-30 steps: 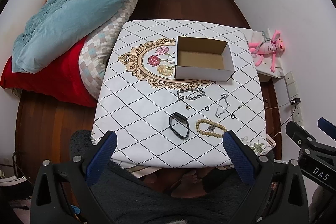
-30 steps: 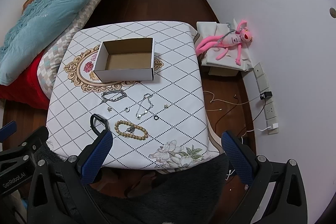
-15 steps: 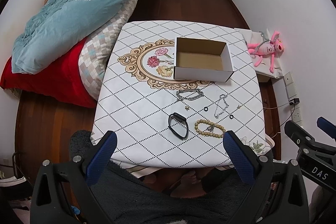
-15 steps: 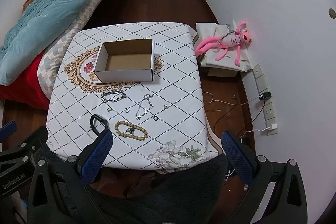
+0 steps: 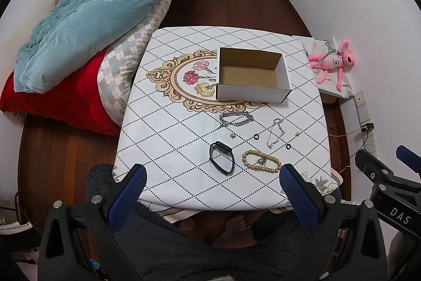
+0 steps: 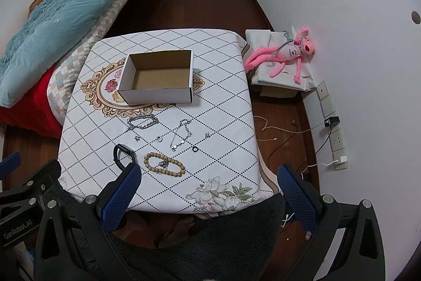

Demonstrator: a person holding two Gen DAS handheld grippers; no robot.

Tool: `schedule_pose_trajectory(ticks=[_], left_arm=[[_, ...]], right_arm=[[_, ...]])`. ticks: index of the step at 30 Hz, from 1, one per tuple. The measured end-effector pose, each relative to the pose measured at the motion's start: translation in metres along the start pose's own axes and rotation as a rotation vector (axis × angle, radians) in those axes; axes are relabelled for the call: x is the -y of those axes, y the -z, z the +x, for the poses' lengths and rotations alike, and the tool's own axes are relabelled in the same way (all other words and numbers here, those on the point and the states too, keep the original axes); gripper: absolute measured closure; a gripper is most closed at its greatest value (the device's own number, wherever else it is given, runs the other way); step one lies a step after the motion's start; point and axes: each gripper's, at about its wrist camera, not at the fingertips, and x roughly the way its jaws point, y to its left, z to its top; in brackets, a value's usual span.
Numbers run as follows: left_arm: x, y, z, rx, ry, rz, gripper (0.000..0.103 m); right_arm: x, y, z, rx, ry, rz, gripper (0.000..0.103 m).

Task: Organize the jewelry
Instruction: 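Grasp the black watch band with the left tool while the right tool grasps the wooden bead bracelet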

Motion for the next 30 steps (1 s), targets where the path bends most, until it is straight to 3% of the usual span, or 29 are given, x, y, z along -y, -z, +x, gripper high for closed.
schedule_pose_trajectory(ticks=[7,13,19,22,24,30], left_arm=[[0.001,-0.004,0.02,0.022,-0.022,0.001,0.0],[-0.003,-0.006,0.078,0.005,-0.084,0.022,0.0],[-0.01,0.003,0.137,-0.087,-0.073,0.039,0.003],[-0.012,0.007,0.159,-0.114,-0.083,0.045,0.012],[-0.016,0.009,0.174,-0.145,-0.063,0.028,0.028],[-0.018,0.014,0.204,-0.188,-0.036,0.016,0.028]], right_arm=[[0.006,-0.011,0.008,0.002,0.002,0.022,0.0],[0.004,-0.013,0.068,-0.065,-0.023,0.056,0.0],[-0.003,0.001,0.15,-0.198,-0.075,0.061,0.021],[-0.012,0.015,0.185,-0.264,-0.104,0.063,0.029],[-0.016,0.023,0.204,-0.288,-0.123,0.074,0.036],[-0.033,0.038,0.24,-0.322,-0.135,0.068,0.052]])
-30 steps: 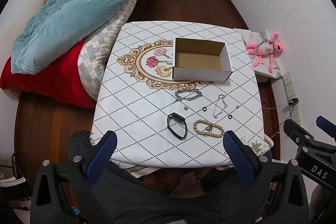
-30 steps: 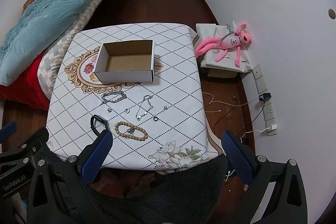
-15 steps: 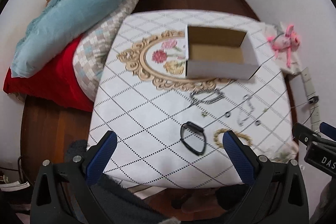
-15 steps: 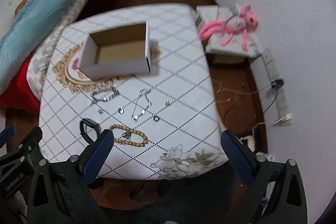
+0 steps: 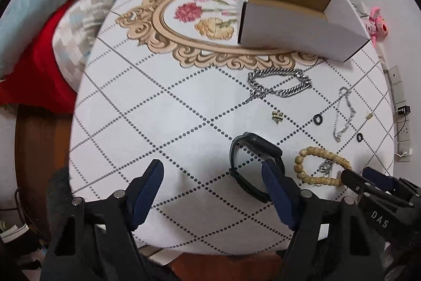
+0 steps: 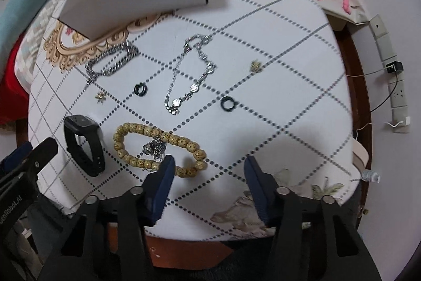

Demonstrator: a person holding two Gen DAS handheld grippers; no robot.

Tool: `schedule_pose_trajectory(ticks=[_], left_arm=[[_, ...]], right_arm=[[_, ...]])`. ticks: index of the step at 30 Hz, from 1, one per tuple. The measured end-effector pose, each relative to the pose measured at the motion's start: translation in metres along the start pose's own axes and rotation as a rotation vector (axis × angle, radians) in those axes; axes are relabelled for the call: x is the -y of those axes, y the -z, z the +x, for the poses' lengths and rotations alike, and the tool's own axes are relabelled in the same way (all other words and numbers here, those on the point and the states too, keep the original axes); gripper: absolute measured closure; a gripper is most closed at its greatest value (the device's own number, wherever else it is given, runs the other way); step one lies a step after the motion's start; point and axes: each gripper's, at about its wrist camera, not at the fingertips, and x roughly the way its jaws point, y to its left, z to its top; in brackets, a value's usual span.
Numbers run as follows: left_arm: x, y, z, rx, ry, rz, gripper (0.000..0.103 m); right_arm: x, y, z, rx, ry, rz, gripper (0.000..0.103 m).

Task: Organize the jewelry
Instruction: 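Grasp the black watch band with the left tool while the right tool grasps the wooden bead bracelet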

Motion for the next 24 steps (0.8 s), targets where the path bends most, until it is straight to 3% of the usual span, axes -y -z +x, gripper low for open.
schedule_pose_trajectory(ticks=[4,6,7,9,12,13,14,18,24], left_arm=[[0.002,-0.001,0.016,-0.025,0.012,-0.001,0.036],[0.003,-0.001,0.023,-0.04,0.019,0.002,0.056],[0.003,-0.001,0.026,-0.052,0.028,-0.001,0.06],[0.003,0.0,0.03,-0.057,0.038,-0.002,0.079],[0.002,0.001,0.032,-0.035,0.043,0.004,0.094],[0.002,0.001,0.033,-0.03,0.046,0.009,0.097],[0.002,0.001,0.032,-0.023,0.046,0.01,0.097],[0.001,0.001,0.029,-0.004,0.04,0.021,0.098],[-0.001,-0.005,0.013,0.036,0.039,0.036,0.098]], right_arm=[[-0.01,0.002,0.011,0.01,0.017,-0.022,0.064],[-0.015,0.003,0.013,0.015,0.034,-0.034,0.065],[-0.017,0.003,0.014,0.021,0.04,-0.037,0.066],[-0.021,0.004,0.014,0.035,0.057,-0.047,0.07],[-0.024,0.009,0.012,0.056,0.085,-0.062,0.079],[-0.025,0.011,0.012,0.067,0.091,-0.065,0.082],[-0.024,0.013,0.01,0.077,0.095,-0.066,0.092],[-0.015,0.015,0.006,0.092,0.046,-0.03,0.094],[0.016,0.01,-0.009,0.101,-0.119,0.065,0.094]])
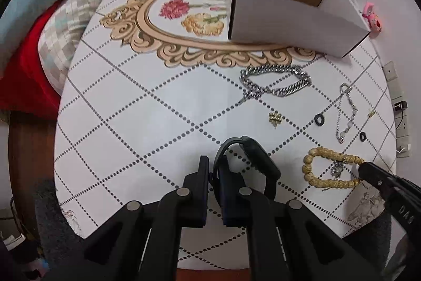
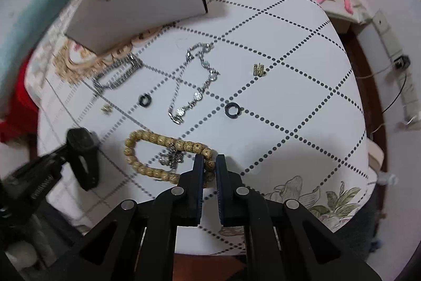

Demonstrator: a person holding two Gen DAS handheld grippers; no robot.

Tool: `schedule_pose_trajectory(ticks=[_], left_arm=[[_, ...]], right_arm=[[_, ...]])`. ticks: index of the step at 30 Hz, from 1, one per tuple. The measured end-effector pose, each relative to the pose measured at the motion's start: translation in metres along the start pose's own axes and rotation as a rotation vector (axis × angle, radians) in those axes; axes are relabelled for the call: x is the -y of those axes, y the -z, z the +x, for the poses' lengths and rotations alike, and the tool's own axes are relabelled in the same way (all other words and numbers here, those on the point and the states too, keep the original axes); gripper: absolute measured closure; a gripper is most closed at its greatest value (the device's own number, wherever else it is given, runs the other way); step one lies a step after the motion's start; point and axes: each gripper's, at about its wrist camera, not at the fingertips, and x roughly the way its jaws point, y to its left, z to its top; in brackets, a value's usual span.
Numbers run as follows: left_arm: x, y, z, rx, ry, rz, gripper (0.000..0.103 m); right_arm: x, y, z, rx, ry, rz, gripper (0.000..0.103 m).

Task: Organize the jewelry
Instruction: 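Carry the watch and bead bracelet into the white box while both tools open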

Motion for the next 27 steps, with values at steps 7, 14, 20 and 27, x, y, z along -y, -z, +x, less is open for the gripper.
schedule_pose_trajectory(ticks=[7,14,20,27], left_arm=[[-0.003,-0.007,-0.029,0.048,0.022,-0.005,0.098],[0.001,-0.047,-0.059,0.116,0.075,-0.003,0.098],[0.002,-0.098,-0.076,0.172,0.113,-0.005,0.098],[0.01,-0.155,-0.071,0.175,0.134,0.004,0.098]], right_arm=[[-0.005,-0.008,-0.035,0.059,-0.084,-0.014,0.094],[-0.028,-0.034,-0.065,0.124,-0.143,-0.1,0.094],[-0.042,-0.077,-0.105,0.203,-0.221,-0.132,0.094],[-0.061,-0.14,-0.13,0.288,-0.221,-0.172,0.094]])
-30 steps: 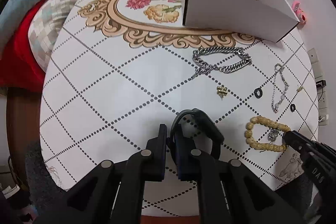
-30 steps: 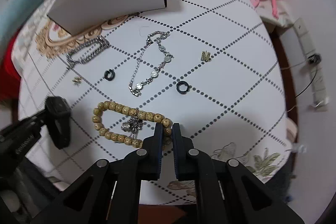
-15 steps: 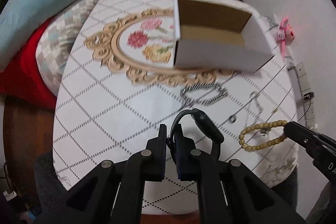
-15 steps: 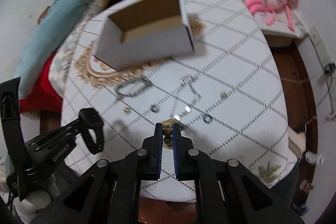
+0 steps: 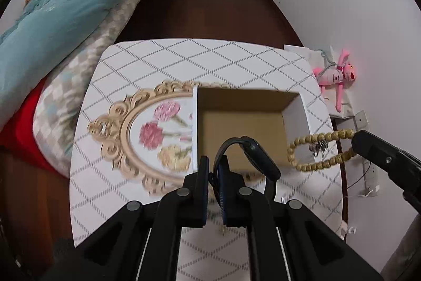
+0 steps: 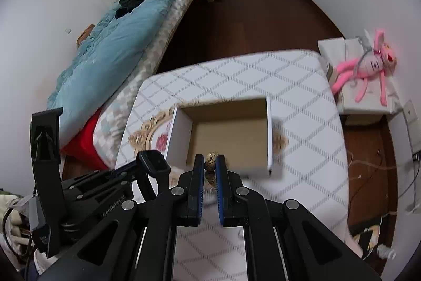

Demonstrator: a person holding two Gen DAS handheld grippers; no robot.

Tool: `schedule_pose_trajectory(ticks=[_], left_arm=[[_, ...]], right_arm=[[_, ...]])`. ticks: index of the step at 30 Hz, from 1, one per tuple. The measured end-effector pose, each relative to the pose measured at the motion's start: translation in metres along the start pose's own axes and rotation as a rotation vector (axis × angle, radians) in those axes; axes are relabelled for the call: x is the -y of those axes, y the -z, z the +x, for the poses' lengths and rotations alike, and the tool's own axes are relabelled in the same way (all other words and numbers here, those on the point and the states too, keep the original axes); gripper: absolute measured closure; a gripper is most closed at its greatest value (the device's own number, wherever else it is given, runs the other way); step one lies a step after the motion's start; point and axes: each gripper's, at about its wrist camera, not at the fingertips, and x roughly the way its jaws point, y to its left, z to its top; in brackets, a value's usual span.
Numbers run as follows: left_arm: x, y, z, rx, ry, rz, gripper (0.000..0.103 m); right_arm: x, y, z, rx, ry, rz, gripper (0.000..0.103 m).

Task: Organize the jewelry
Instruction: 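Carry the watch and bead bracelet into the white box while both tools open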

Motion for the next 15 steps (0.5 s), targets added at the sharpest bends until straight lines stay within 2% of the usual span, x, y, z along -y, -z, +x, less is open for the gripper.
schedule_pose_trajectory(ticks=[7,12,13,14,15], left_arm=[[0.007,-0.038,0.04,-0.062,0.003,0.022,0.096],[0.007,-0.054,0.059,-0.116,-0.016,0.006,0.085],[0.006,-0.055,0.06,-0.115,-0.023,0.0,0.081],[0.004,-0.057,0.06,-0.107,-0.031,-0.008,0.066],[0.003,-0.059,0.059,-0.101,-0.042,-0.014,0.045]], right_arm=[[0.012,-0.044,0.049,-0.056,0.036,-0.001,0.094],[0.02,-0.057,0.077,-0.102,0.025,0.012,0.094],[0.021,-0.06,0.082,-0.117,0.014,0.013,0.094],[0.025,-0.062,0.09,-0.142,0.001,0.023,0.093],[0.029,-0.063,0.096,-0.16,0.006,0.037,0.093]])
